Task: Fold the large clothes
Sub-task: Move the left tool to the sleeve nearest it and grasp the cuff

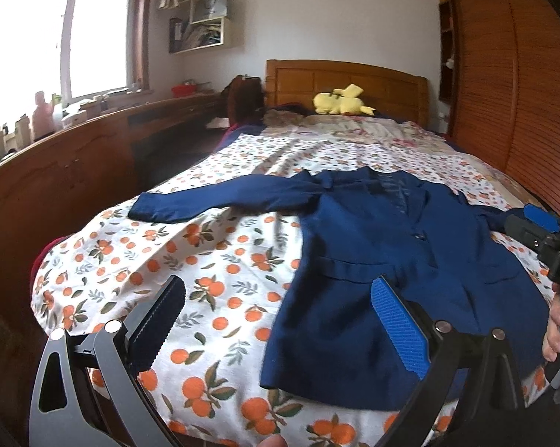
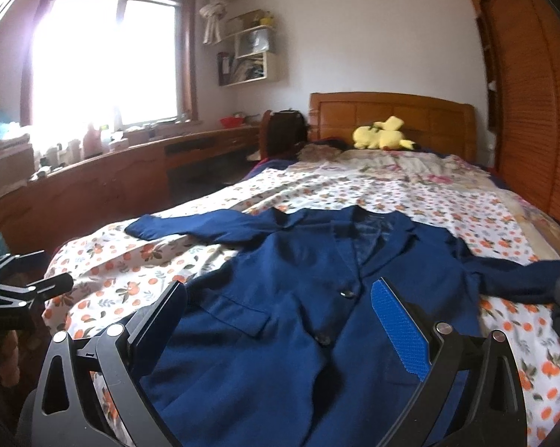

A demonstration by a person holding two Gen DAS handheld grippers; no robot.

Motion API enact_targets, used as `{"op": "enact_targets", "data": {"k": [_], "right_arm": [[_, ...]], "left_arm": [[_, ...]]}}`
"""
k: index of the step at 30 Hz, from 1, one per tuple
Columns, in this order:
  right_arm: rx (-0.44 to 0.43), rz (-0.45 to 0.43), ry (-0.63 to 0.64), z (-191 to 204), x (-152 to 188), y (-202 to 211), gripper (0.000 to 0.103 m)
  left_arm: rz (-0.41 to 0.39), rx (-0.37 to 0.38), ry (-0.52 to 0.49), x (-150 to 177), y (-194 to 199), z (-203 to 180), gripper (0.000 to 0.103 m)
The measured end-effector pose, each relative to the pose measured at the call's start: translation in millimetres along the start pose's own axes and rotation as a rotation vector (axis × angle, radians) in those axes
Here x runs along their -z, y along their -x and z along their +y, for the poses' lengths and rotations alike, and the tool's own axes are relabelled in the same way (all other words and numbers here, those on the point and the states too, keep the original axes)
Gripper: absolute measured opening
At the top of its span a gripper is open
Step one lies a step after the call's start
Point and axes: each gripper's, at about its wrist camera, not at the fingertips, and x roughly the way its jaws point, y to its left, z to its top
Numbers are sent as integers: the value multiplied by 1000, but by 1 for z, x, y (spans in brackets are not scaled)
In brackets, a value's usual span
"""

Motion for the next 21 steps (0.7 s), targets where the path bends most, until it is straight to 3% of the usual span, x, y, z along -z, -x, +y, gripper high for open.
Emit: {"op": "enact_targets", "data": {"k": [4, 12, 21], "right_arm": [[-28, -1, 19, 9, -6, -29, 96], [-49, 18, 20, 19, -15, -94, 96], [-28, 117, 13, 6, 13, -153, 96]], "left_arm": [[5, -31, -3, -4, -16, 11, 100], [67, -8, -53, -21, -68, 27, 100], [112, 60, 0, -57, -137, 59, 100]]}}
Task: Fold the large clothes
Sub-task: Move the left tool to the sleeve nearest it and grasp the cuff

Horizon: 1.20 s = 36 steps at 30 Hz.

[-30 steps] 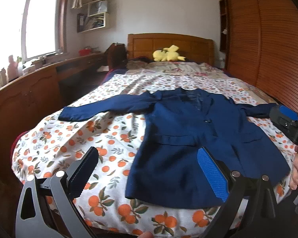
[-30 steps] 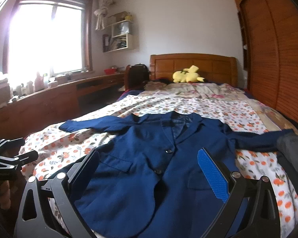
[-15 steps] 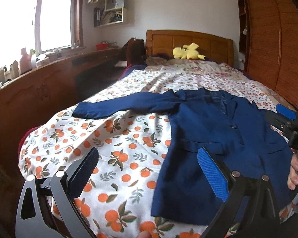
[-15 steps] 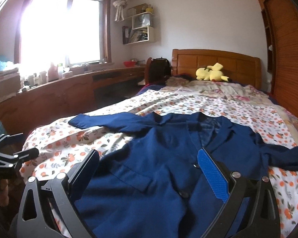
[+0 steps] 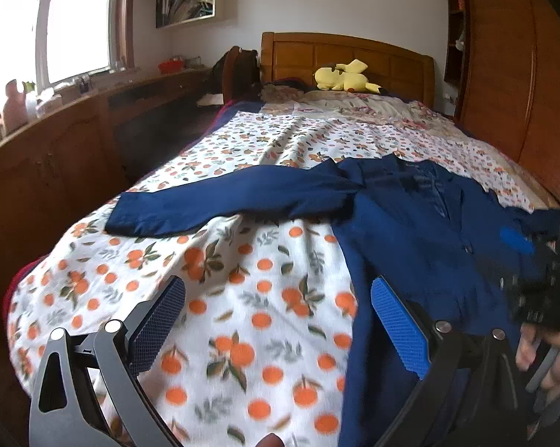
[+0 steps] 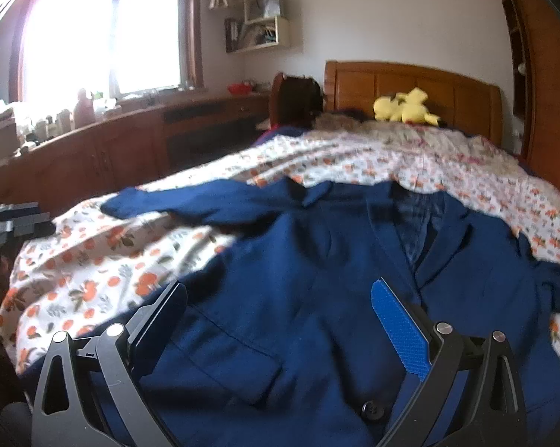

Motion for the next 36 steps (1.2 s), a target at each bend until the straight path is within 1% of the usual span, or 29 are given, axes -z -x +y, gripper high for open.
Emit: {"op": "enact_targets", "data": {"k": [5, 7, 10, 13, 15, 16, 19, 21, 25, 28, 29, 31, 34, 35, 36], "right_arm": [[-15, 47, -16, -5, 10, -15, 96], [-17, 48, -15, -5, 11, -17, 96], [-18, 47, -17, -5, 11, -18, 96], [-18, 52, -20, -5, 12, -19, 96], [-19, 53, -22, -5, 12, -19, 96], [-19, 54, -22, -5, 12, -19, 96], [-19, 54, -21, -5, 12, -19, 96], [-20, 55, -22, -5, 13, -19, 96], [-22, 57, -21, -6, 13, -19, 96], [-24, 58, -23, -6, 13, -20, 96], [-25, 58, -26, -6, 13, -20, 96], [-27, 60, -30, -7, 13, -21, 96], [-30, 60, -35, -7, 14, -21, 96], [-31, 59, -35, -7, 14, -21, 96], [-31, 60, -35, -7, 14, -21, 96]], "left_arm": [[17, 22, 54, -29, -36, 22, 100], [28, 31, 81, -40, -51, 33, 100], [55, 29, 111, -52, -74, 48, 95], [92, 5, 140, -62, -97, 63, 89], [125, -3, 174, -67, -116, 77, 81], [137, -5, 190, -70, -125, 83, 80], [179, -34, 230, -73, -152, 103, 79], [229, -57, 253, -73, -174, 114, 71], [302, -84, 321, -70, -206, 137, 68], [354, -110, 386, -66, -227, 154, 64], [375, -110, 426, -63, -236, 163, 63], [398, -103, 481, -60, -246, 174, 60], [395, -101, 515, -60, -255, 182, 57], [385, -107, 517, -62, -257, 183, 50], [381, -111, 516, -63, -259, 183, 34]]}}
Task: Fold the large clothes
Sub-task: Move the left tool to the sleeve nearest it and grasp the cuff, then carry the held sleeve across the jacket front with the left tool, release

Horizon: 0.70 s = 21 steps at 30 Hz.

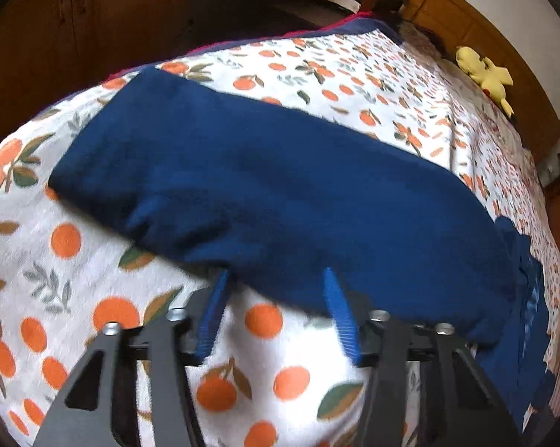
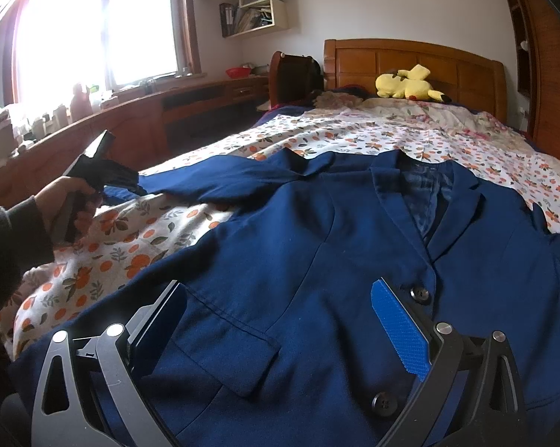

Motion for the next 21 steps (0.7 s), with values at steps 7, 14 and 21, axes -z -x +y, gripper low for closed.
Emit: {"op": "enact_targets", "data": {"k": [7, 14, 21], "right_arm": [[2, 0, 7, 1, 0, 2, 96], [35, 4, 1, -4, -6, 22, 96], [67, -16, -10, -30, -2, 56, 96]], "left_arm": [[-73, -32, -99, -6, 21, -35, 0], [-233, -12, -293, 14, 105, -120, 0], [-319, 47, -464, 59, 162, -213, 0]]}}
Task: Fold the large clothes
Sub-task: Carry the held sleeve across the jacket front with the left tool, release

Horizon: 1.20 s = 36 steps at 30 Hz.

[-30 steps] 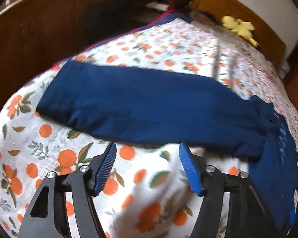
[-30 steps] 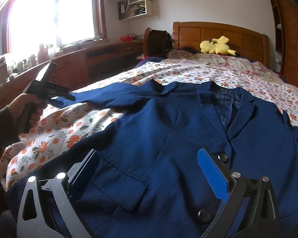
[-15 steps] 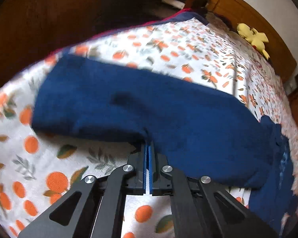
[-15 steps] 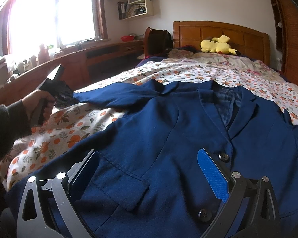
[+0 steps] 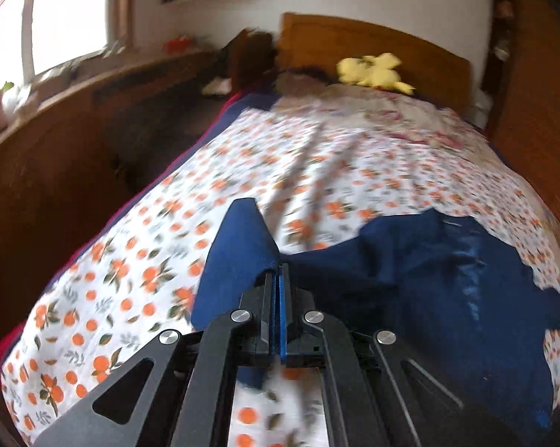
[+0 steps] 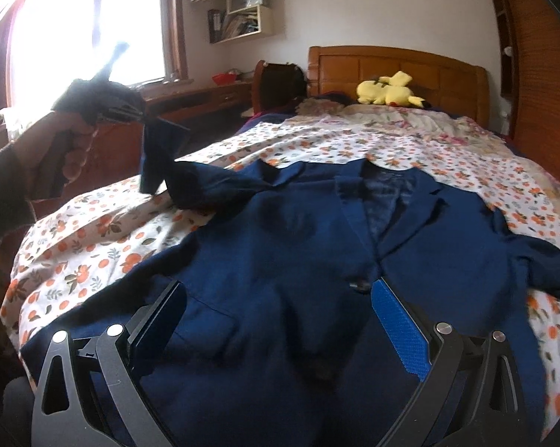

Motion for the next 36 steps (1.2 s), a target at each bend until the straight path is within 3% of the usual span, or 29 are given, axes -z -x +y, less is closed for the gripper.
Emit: {"op": "enact_targets", "data": {"k": [6, 11, 22, 26, 27, 31, 33, 36], "right_arm": [[48, -27, -37, -32, 3, 28, 96], [67, -44, -57, -47, 2, 41, 96], [70, -72, -66, -54, -2, 52, 96], [67, -70, -63, -53, -3, 51, 96], [66, -69, -62, -52, -4, 50, 96], [61, -60, -53, -47, -4, 45, 96], [58, -56, -51, -45, -4, 41, 96], [55, -54, -48, -43, -4, 38, 96]], "left_arm": [[-30, 57, -117, 5, 23, -80, 0], [-16, 92, -182, 27, 25, -120, 1], [61, 119, -249, 91, 6, -134, 6], [54, 154, -266, 108, 16, -133, 35], [48, 156, -272, 111, 19, -132, 39], [42, 168, -267, 120, 25, -123, 42], [39, 155, -261, 123, 23, -116, 50], [70, 127, -241, 126, 8, -102, 52]]}}
